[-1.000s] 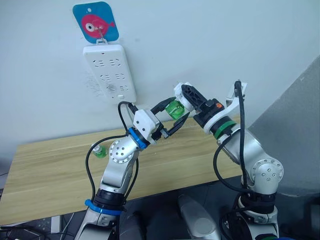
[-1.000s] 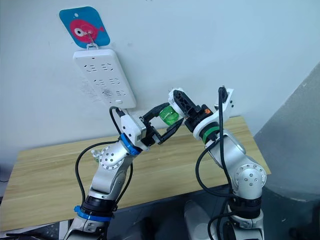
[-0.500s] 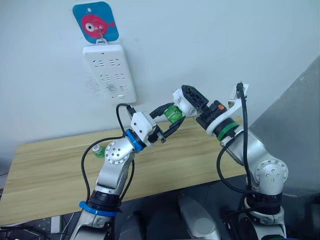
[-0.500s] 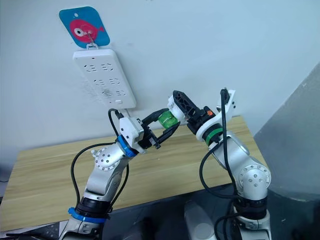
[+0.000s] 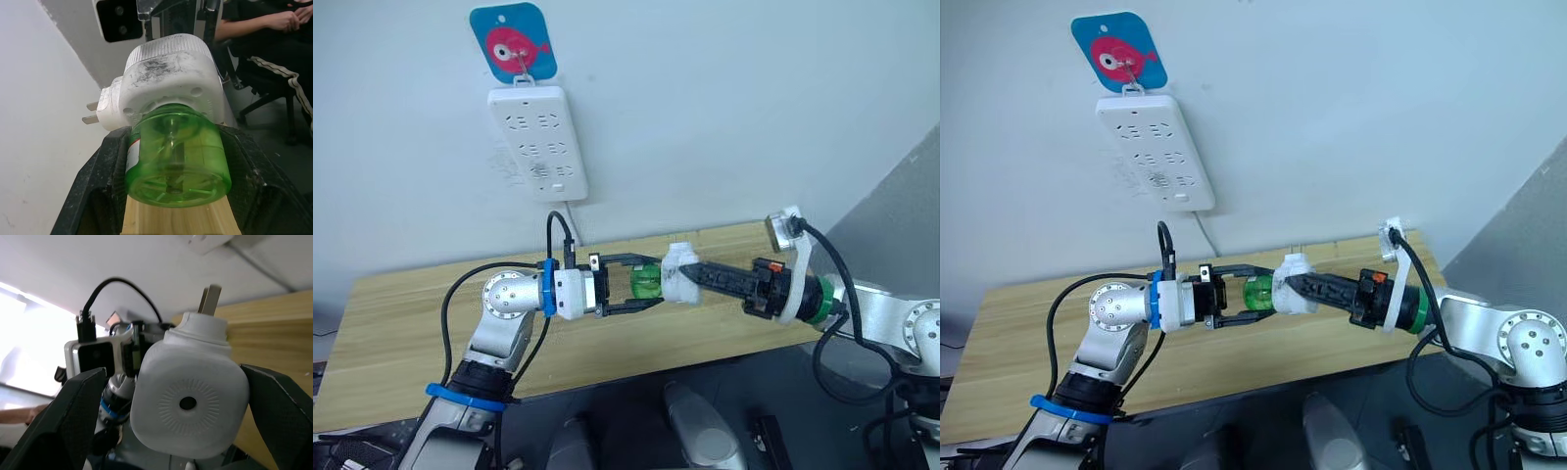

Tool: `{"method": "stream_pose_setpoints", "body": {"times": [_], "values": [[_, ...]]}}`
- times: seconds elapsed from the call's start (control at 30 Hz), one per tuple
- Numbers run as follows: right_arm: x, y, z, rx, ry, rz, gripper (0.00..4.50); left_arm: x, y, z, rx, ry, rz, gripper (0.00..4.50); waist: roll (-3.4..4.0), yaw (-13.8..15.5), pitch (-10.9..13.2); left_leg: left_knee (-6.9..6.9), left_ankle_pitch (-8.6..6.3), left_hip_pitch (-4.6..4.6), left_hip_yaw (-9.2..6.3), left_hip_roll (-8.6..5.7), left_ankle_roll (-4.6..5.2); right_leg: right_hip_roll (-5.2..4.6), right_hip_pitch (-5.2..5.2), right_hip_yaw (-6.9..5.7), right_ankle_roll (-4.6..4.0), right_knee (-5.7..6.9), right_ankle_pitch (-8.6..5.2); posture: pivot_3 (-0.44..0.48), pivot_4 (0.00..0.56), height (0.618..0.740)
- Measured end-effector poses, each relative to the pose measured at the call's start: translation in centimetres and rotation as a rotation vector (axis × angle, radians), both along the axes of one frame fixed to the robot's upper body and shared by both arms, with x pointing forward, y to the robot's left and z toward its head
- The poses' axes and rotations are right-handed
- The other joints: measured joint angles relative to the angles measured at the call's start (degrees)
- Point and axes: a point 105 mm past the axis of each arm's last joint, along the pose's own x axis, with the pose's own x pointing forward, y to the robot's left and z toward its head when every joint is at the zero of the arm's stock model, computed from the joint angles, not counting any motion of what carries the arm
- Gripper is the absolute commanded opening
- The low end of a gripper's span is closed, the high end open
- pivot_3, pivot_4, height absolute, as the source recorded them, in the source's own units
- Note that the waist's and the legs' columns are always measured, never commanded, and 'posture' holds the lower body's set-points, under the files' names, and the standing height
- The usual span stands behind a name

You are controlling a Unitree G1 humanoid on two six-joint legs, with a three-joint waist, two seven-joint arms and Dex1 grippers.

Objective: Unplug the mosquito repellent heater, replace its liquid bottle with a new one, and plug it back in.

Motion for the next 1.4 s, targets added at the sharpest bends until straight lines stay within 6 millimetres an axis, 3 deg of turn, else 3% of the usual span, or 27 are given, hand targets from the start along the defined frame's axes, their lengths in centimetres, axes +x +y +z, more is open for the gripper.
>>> {"method": "stream_pose_setpoints", "body": {"times": [0.43, 0.57, 0.77, 0.87, 1.03, 1.17, 1.3, 1.37, 1.4], "values": [[-0.8, 1.4, -0.7, 0.03, 0.04, 0.075, 4.5, -0.7, -0.2, 0.1, -0.02, -0.005, -0.014, 2.26, -0.01, 2.42, 0.01, 0.01, 0.0, -0.01, -0.02, 0.01, 0.0, 0.01, 0.0, -0.01, 0.02, -0.01, -0.01, -0.277, 0.246, 0.733], [-0.6, 1.5, -1.0, 0.028, 0.055, 0.079, 3.31, -1.0, -0.1, 0.2, -0.019, -0.016, -0.027, 2.26, -0.01, 3.28, 0.01, 0.01, 0.0, -0.01, -0.04, 0.01, 0.0, 0.01, 0.0, -0.02, 0.02, -0.01, -0.01, -0.277, 0.247, 0.733], [-0.8, 1.5, -1.2, 0.007, 0.06, 0.101, 3.18, -1.2, 0.0, 0.1, 0.0, -0.013, -0.041, 2.26, -0.01, 3.57, 0.01, 0.01, 0.0, -0.01, -0.05, 0.01, 0.0, 0.01, 0.0, -0.03, 0.02, -0.02, -0.01, -0.278, 0.249, 0.733], [-0.8, 1.4, -1.2, 0.001, 0.06, 0.103, 3.18, -1.2, -0.1, 0.1, 0.025, 0.092, -0.05, 2.26, -0.02, 3.56, 0.02, 0.01, 0.0, -0.01, -0.06, 0.03, 0.0, 0.03, 0.0, -0.04, 0.02, -0.01, -0.01, -0.273, 0.249, 0.733], [-1.0, 1.0, -1.0, -0.001, 0.048, 0.123, 3.15, -0.9, -0.4, 1.4, 0.12, 0.531, -0.089, 2.26, -0.05, 3.58, 0.15, 0.03, 0.0, -0.01, -0.12, 0.03, 0.0, 0.04, 0.0, -0.08, 0.02, 0.01, -0.02, -0.272, 0.246, 0.733], [-1.0, 0.9, -0.8, 0.003, 0.033, 0.129, 3.14, -0.7, -0.5, 2.0, 0.166, 0.707, -0.114, 2.26, -0.05, 3.46, 0.15, 0.01, -0.01, -0.01, -0.11, 0.03, 0.01, 0.07, -0.01, -0.08, -0.01, -0.02, -0.04, -0.277, 0.245, 0.733], [-1.4, 1.1, -0.6, 0.008, 0.02, 0.148, 3.11, -0.6, -0.3, 1.6, 0.18, 0.7, -0.121, 3.58, -0.04, 3.59, 0.15, -0.08, -0.01, -0.01, -0.15, 0.06, 0.01, 0.1, -0.05, -0.15, -0.12, -0.01, -0.1, -0.277, 0.245, 0.733], [-1.6, 1.2, -0.3, 0.017, 0.005, 0.16, 3.11, -0.1, 0.3, 0.9, 0.188, 0.593, -0.093, 4.21, -0.04, 3.64, 0.15, -0.08, -0.01, -0.01, -0.15, 0.07, 0.01, 0.1, -0.05, -0.15, -0.14, -0.01, -0.11, -0.285, 0.246, 0.733], [-1.8, 1.3, -0.1, 0.029, 0.003, 0.171, 3.11, 0.2, 0.6, 0.3, 0.188, 0.549, -0.068, 4.25, -0.04, 3.68, 0.15, -0.08, -0.01, -0.01, -0.14, 0.07, 0.01, 0.1, -0.05, -0.14, -0.14, -0.02, -0.11, -0.287, 0.246, 0.733]]}}
